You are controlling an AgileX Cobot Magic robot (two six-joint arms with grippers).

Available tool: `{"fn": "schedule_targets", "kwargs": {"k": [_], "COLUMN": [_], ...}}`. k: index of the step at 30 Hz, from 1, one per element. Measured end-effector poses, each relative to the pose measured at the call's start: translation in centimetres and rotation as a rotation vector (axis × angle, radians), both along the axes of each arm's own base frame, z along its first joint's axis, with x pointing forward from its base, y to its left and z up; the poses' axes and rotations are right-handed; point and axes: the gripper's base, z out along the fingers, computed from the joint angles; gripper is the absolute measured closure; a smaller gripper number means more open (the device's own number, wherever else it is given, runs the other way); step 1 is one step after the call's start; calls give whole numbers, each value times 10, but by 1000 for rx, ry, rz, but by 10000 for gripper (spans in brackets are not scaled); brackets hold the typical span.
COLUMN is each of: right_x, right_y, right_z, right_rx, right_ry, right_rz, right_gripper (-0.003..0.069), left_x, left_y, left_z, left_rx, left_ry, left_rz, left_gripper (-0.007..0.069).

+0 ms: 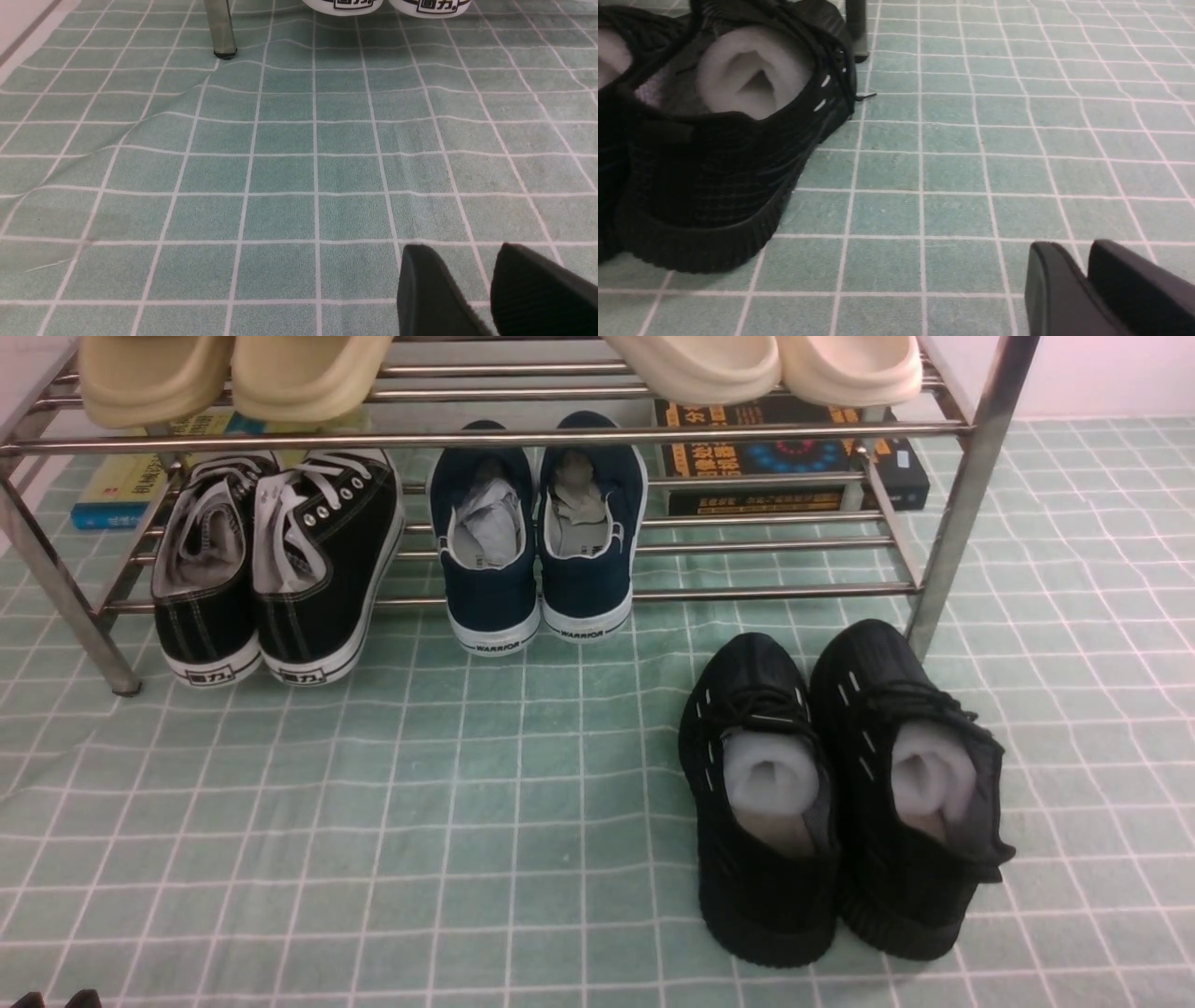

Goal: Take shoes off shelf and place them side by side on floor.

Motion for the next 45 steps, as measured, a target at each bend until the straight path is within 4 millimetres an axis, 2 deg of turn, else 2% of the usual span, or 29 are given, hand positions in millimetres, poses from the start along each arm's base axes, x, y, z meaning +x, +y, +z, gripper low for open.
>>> {"fn": "schedule_targets", "kwargs": {"k": [45], "right_x": [0], "right_y": [-2], "right_z": [0], "right_rx": [1], "right_ry": [-1], "right_rz": [-38], "right_gripper": [473], "left_x": [0], "left_y": [0], "left_z": [0], "left_rx": [0], "left_ry": [0], "left_rz": [0], "left_gripper": [383]}}
